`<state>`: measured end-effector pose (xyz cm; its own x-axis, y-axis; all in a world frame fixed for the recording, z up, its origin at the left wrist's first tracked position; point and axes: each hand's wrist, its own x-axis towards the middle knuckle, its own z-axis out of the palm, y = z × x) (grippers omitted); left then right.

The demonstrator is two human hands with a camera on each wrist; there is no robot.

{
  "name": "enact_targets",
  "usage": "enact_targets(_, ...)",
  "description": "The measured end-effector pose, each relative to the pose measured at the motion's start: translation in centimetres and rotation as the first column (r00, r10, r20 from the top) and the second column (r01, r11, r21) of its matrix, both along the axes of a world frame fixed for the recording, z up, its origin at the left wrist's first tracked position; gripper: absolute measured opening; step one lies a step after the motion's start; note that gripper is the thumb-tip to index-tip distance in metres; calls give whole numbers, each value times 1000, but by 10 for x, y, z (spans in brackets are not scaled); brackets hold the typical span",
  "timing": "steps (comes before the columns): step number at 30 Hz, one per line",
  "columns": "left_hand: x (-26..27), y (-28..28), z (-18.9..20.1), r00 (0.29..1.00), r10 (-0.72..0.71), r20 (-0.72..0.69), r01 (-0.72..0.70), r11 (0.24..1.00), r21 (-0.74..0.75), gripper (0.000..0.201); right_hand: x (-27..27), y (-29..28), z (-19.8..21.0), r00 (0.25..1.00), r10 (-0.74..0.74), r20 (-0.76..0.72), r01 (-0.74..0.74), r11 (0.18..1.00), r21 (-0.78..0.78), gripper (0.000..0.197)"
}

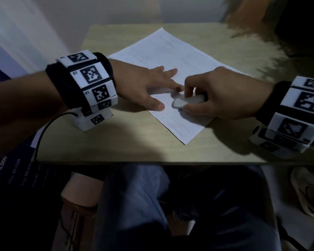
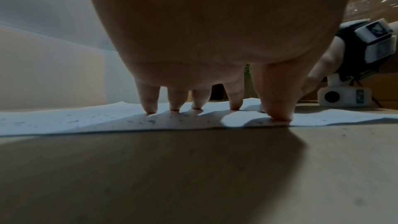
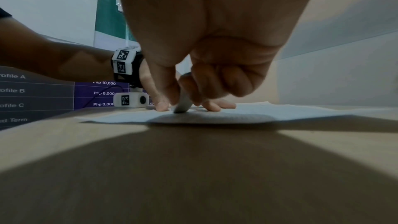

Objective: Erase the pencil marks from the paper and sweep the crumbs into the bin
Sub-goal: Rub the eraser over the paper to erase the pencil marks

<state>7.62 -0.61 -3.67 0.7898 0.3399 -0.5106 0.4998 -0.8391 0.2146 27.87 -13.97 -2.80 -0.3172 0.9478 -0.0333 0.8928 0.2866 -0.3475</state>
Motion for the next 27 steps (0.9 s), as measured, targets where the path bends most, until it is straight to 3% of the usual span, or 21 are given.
enact_targets(4,0,-1,0,1000,2,13,-2,1000,-13,74,-6,-7,3,993,74,-90,-90,978,-187,29)
enact_targets(8,0,-1,-1,1000,-5,16,5,1000,-1,76,0,2,2,998,-61,23,60,998,37,42)
enact_targets(13,-1,-3,3,1000,16,24,-15,999,-32,72,-5,-4,2,997,53,-61,-62,986,-157,38)
enact_targets(16,0,-5,3,1000,10,13,-10,1000,5,75,-2,2,1,998,-63,20,63,998,-1,38)
enact_targets(18,0,-4,2,1000,14,12,-14,1000,4,75,-2,1,1,997,-71,30,69,996,48,38)
enact_targets(22,0,-2,0,999,-9,31,9,1000,-16,75,-6,-6,4,996,55,-72,-68,980,-186,33)
enact_targets(27,0,1,-5,1000,-3,28,3,1000,1,79,-4,0,1,996,-64,55,61,997,50,39)
